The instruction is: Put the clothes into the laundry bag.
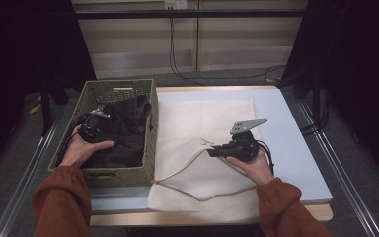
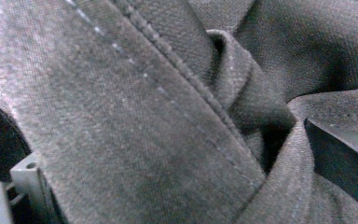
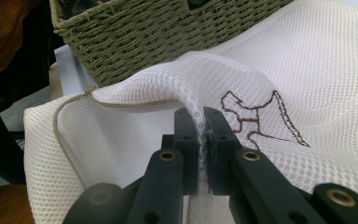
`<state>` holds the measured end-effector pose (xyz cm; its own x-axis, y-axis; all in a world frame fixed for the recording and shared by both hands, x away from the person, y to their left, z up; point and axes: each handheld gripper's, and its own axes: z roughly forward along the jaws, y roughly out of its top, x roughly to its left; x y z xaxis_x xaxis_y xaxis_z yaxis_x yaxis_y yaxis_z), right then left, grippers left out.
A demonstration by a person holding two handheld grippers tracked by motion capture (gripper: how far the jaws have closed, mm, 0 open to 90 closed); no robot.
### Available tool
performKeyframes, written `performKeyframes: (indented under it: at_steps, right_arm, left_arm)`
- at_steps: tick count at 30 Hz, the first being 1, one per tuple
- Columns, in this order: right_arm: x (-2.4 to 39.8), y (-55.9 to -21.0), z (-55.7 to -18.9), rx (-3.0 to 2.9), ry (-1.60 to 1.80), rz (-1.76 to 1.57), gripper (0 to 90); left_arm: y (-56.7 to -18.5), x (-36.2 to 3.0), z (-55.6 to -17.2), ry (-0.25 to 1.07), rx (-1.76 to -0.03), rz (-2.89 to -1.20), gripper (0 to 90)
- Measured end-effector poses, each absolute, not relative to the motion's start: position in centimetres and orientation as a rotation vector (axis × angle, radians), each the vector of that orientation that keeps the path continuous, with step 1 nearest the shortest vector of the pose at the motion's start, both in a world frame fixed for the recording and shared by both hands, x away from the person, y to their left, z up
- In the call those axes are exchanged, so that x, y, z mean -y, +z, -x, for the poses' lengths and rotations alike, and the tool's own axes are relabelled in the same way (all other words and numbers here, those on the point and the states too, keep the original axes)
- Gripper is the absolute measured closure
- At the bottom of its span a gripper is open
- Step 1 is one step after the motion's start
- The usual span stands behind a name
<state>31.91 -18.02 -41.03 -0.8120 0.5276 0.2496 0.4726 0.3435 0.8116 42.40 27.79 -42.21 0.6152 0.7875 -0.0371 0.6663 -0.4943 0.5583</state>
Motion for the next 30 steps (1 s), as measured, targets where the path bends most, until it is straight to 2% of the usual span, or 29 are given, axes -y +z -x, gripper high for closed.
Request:
performKeyframes:
  at_steps: [2, 6, 11, 13, 14, 16, 23, 28, 30]
  right_arm:
    - [18.0, -41.1, -31.9, -2.530, 1.497, -0.943, 85.8]
    - [18.0, -41.1, -31.9, -2.528, 1.497, -0.941, 85.6]
    - [18.0, -41.0, -31.9, -2.523, 1.497, -0.942, 85.5]
    - [18.0, -40.9, -31.8, -2.524, 1.486, -0.942, 85.5]
    - [17.9, -40.9, -31.8, -2.523, 1.483, -0.940, 85.4]
    - [17.8, -41.0, -31.8, -2.528, 1.477, -0.934, 85.4]
    - [17.7, -41.2, -31.8, -2.534, 1.470, -0.932, 85.5]
    - [17.6, -41.2, -31.8, -2.538, 1.463, -0.935, 85.6]
    - [17.6, -41.2, -31.8, -2.538, 1.461, -0.931, 85.5]
  left_arm:
    - [-42.2, -27.8, -42.5, 0.247, -1.135, -2.308, 0.3]
    - [-42.0, -27.4, -42.3, 0.125, -1.002, -2.322, 1.5]
    - [-42.5, -26.5, -42.2, 0.187, -0.989, -2.347, 0.0]
    - [-42.8, -26.2, -42.3, 0.216, -0.988, -2.390, 0.0]
    - [-43.1, -25.9, -42.4, 0.243, -1.044, -2.409, 0.1]
    - [-43.5, -25.7, -42.6, 0.266, -1.005, -2.464, 0.3]
    - [-44.5, -26.0, -43.1, 0.187, -1.049, -2.400, 0.0]
    - [-44.6, -25.9, -43.3, 0.106, -1.044, -2.418, 0.0]
    - [-44.5, -25.8, -43.3, 0.117, -1.033, -2.465, 1.9]
